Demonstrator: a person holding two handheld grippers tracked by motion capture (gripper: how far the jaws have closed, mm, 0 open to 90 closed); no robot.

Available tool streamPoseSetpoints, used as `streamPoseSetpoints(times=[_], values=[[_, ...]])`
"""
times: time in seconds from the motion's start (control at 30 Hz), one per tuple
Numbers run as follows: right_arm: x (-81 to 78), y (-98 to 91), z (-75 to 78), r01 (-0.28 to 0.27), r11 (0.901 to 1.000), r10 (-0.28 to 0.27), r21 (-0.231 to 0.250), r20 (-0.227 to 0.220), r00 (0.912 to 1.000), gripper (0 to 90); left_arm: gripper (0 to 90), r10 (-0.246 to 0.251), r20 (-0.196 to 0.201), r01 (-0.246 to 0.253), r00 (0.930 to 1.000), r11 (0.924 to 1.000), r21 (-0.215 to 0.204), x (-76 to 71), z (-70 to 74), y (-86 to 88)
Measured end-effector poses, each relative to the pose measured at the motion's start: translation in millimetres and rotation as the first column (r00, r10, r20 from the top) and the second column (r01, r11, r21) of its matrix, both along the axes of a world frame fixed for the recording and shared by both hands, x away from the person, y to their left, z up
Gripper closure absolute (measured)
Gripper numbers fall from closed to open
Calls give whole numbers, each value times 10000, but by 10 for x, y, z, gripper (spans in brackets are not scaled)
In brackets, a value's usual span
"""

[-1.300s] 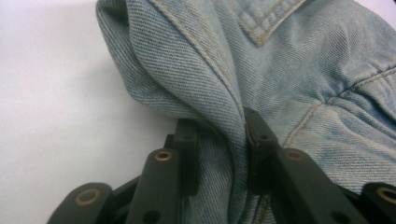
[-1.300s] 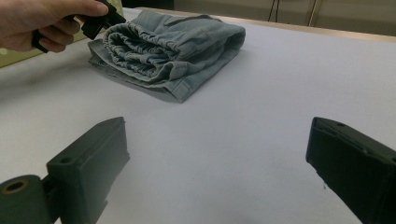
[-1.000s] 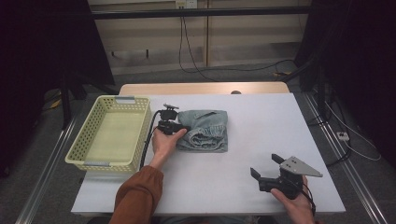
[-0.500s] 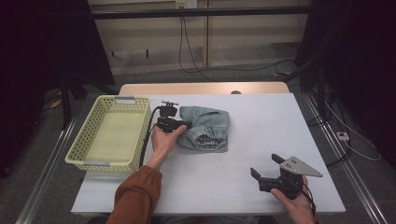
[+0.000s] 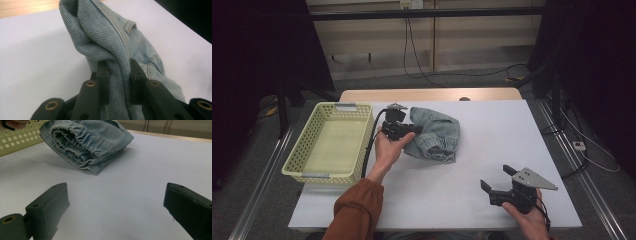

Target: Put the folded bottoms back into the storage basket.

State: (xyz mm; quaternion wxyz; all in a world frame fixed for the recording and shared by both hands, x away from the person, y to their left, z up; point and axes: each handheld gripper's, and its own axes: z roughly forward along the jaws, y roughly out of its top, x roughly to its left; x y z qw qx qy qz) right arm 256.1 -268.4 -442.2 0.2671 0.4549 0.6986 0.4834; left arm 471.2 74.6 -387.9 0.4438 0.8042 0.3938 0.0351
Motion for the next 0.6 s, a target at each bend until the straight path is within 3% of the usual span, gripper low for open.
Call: streamPoseSetpoints(times=[0.43, 0.6], values=[[3, 0, -1, -9, 10000, 9, 24, -21, 10000, 60, 757, 39, 853, -50, 9964, 9999, 130, -113, 207, -19], [0, 1, 1, 11, 10000, -11, 42, -2, 10000, 60, 759, -55, 1294, 28, 9916, 9998, 210, -169, 294, -3]])
